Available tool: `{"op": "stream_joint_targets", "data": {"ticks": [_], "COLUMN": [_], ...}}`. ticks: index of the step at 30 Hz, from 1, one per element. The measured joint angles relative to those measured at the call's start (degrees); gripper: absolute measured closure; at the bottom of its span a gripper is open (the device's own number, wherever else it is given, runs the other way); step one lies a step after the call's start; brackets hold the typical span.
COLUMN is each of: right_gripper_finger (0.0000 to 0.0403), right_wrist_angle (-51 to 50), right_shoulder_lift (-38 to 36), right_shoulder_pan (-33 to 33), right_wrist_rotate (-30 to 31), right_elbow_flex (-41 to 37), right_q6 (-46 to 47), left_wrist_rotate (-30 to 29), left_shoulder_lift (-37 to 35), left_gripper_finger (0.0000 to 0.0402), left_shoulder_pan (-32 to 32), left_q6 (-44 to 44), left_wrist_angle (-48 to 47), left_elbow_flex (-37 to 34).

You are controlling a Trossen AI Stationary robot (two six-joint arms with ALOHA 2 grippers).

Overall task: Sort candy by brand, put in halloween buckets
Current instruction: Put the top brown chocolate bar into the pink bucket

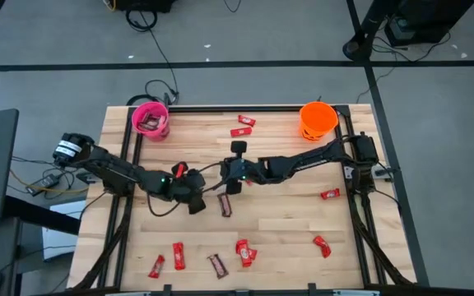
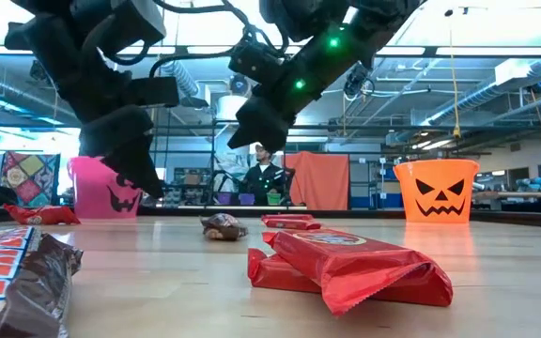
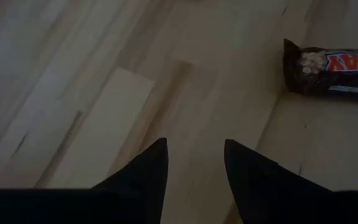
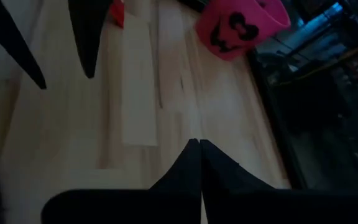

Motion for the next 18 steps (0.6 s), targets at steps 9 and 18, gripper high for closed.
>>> {"op": "stream_joint_targets", "data": {"ticks": [9,18], "right_gripper_finger": [0.0399,0.0398], "right_wrist_angle": [-0.4,-2.3], "right_shoulder_lift": [0.0,-0.1], "right_shoulder_pan": [0.6,0.9], "right_wrist_rotate": [-1.5,-2.5], "right_elbow_flex": [0.0,0.0], "right_q6": [-3.2,-5.2], "left_wrist_rotate": [1.9,2.7], "left_shoulder_lift": [-0.1,-3.4], "left_gripper_finger": [0.0238,0.0201], "left_shoulder_pan": [3.3,12.4], "left_q6": [3.4,7.5], "left_wrist_angle": [4.3,-0.7], "left_elbow_flex": [0.3,0.4]}}
